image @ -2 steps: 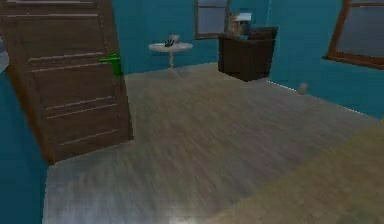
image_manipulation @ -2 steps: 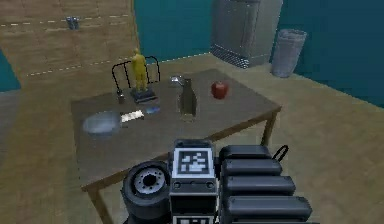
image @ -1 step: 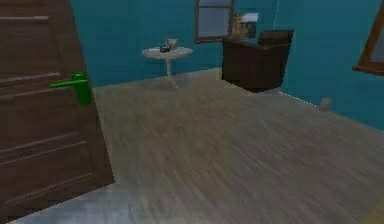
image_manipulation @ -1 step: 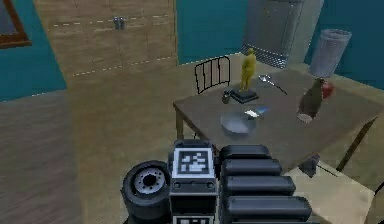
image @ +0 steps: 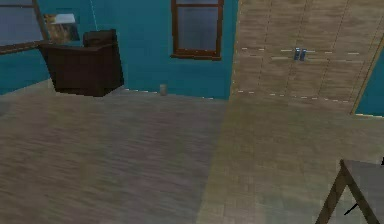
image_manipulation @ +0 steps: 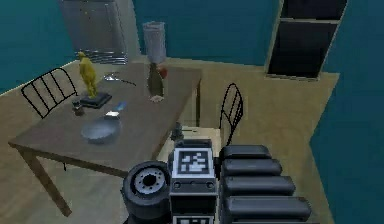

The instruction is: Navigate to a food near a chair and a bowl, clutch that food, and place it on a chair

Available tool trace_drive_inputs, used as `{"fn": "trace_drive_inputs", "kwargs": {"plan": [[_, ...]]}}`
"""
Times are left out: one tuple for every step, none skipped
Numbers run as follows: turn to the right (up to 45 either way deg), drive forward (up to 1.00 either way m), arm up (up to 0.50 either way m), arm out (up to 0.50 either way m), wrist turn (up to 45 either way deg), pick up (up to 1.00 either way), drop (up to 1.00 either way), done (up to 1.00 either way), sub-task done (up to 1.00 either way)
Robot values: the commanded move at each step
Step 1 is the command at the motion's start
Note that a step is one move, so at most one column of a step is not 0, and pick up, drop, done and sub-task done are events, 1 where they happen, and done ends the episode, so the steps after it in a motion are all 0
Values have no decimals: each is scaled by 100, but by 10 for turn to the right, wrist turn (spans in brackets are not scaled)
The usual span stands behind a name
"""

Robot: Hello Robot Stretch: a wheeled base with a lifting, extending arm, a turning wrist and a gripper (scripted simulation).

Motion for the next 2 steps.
{"fn": "trace_drive_inputs", "kwargs": {"plan": [[150,0,0,0,0,0,0,0,0],[0,100,0,0,0,0,0,0,0]]}}
